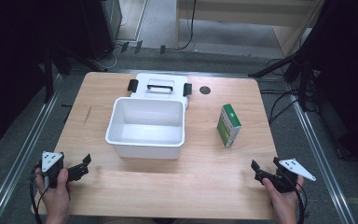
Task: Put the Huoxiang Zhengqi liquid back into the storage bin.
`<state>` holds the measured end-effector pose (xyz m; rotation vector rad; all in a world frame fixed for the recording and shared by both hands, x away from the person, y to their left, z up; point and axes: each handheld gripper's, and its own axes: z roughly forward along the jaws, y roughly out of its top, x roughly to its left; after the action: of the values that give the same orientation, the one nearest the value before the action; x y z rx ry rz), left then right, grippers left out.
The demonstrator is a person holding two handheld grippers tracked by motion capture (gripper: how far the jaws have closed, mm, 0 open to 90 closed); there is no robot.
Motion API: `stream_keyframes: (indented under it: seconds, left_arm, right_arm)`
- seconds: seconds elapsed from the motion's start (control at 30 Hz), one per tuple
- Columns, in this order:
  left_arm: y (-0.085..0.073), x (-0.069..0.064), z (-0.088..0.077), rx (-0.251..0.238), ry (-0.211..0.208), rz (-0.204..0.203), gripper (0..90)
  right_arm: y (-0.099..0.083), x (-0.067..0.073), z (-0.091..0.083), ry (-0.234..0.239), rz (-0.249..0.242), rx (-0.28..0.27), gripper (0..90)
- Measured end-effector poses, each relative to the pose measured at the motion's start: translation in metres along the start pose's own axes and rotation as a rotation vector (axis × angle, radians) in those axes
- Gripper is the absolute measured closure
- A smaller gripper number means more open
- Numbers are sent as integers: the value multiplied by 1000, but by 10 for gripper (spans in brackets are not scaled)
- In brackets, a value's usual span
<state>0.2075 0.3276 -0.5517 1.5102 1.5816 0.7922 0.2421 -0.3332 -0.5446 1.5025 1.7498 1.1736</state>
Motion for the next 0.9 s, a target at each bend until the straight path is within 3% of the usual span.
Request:
stream_keyframes:
  seconds: [0.57, 0.7, 0.9]
  left_arm:
    - [0, -1, 0, -4, 0, 6, 6]
    - [-1, -1, -1, -7, -2, 2, 6]
    - [-1, -1, -2, -5, -6, 5, 6]
  right_arm:
    - [1, 5, 1, -39, -59, 25, 105]
    - [3, 11, 5, -52, -117, 75, 123]
    - [17, 26, 12, 8, -199, 184, 124]
